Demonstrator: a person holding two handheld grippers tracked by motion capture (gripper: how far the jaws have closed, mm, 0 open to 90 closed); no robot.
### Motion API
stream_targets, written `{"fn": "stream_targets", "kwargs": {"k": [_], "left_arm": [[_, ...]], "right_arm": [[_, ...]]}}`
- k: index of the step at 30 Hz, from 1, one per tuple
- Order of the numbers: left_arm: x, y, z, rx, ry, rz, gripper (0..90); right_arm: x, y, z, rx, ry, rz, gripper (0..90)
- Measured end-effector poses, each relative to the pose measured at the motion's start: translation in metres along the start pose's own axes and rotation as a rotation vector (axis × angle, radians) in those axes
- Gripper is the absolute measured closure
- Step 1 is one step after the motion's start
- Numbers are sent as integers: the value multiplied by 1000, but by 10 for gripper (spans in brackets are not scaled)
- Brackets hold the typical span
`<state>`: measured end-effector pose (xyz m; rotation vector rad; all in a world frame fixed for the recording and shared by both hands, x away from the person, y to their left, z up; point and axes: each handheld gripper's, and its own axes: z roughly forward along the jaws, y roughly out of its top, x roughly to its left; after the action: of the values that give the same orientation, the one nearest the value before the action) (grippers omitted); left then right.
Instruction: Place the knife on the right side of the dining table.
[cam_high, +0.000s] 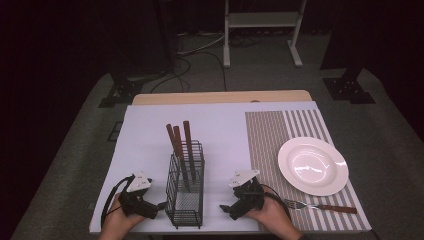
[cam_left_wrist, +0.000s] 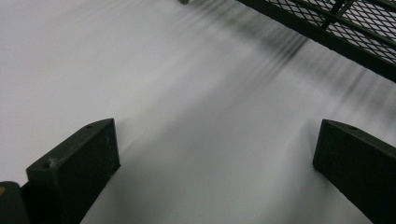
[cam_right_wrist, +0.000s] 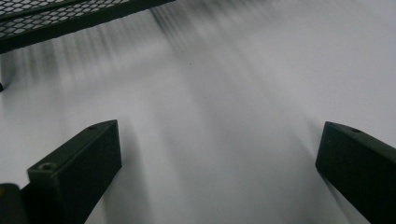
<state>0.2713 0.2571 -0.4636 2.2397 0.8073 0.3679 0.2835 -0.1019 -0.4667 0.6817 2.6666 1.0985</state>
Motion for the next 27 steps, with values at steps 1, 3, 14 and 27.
{"fn": "stream_targets", "kwargs": {"k": [1, 3, 14, 27], "left_arm": [[0, 0, 0, 0, 0, 0, 0], [0, 0, 0, 0, 0, 0, 0], [0, 0, 0, 0, 0, 0, 0], [0, 0, 0, -1, 1, 0, 0]], "right_arm": [[0, 0, 0, 0, 0, 0, 0], [0, 0, 0, 0, 0, 0, 0], [-4, 3, -4, 2, -8, 46, 111], [-11, 18, -19, -49, 3, 91, 227]]}}
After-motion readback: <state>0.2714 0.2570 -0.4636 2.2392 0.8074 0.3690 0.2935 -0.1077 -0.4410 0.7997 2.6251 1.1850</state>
